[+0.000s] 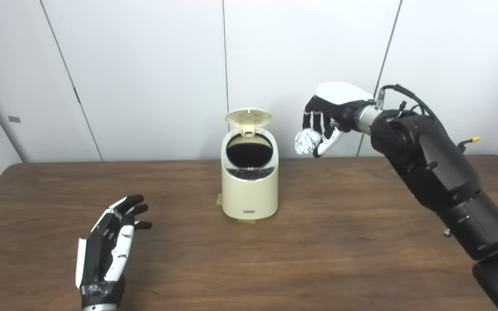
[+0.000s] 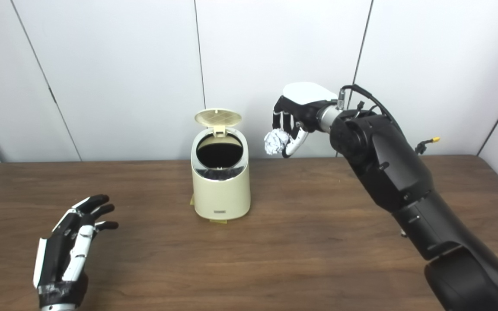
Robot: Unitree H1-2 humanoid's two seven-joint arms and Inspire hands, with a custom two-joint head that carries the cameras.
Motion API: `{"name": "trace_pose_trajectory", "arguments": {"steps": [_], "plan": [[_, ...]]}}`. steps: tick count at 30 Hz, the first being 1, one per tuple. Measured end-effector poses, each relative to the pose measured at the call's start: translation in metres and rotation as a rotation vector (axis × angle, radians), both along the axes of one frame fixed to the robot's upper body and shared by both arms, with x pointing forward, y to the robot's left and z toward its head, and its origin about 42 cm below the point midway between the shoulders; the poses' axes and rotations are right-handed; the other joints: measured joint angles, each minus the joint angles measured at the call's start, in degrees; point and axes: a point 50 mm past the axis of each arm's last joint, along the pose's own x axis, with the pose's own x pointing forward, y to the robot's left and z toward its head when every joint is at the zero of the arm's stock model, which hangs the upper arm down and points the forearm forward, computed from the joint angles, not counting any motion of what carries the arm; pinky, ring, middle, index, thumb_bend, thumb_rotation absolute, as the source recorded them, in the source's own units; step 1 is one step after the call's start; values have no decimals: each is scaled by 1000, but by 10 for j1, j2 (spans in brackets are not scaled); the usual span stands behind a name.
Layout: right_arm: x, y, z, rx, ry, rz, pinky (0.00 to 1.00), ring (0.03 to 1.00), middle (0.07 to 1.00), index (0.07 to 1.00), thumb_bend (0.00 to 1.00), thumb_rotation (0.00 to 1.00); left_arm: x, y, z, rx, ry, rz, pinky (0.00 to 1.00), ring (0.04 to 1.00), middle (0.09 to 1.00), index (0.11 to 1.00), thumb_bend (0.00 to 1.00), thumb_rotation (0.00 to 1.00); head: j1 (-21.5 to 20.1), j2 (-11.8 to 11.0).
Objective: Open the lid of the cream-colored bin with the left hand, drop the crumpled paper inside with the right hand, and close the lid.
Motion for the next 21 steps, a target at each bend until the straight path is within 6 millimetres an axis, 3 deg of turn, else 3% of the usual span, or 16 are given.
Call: {"name": "trace_pose_trajectory", "arguments": {"steps": [7,13,21], "plan": [[-1,5,4,23,-24,24,318,483,493,462,519,0,3,0,-1,-4,2,-1,583,748,781,747,398,530,1,-6],[-2,16,7,40,-46,60,219,378,450,506,517,0,5,0,-2,-5,1,-1,584,742,778,744,398,523,2,-11],[-1,22,16,52,-64,68,258,406,481,494,520,0,10,-1,0,-5,-22,-1,572,738,777,745,400,541,7,-18]]}}
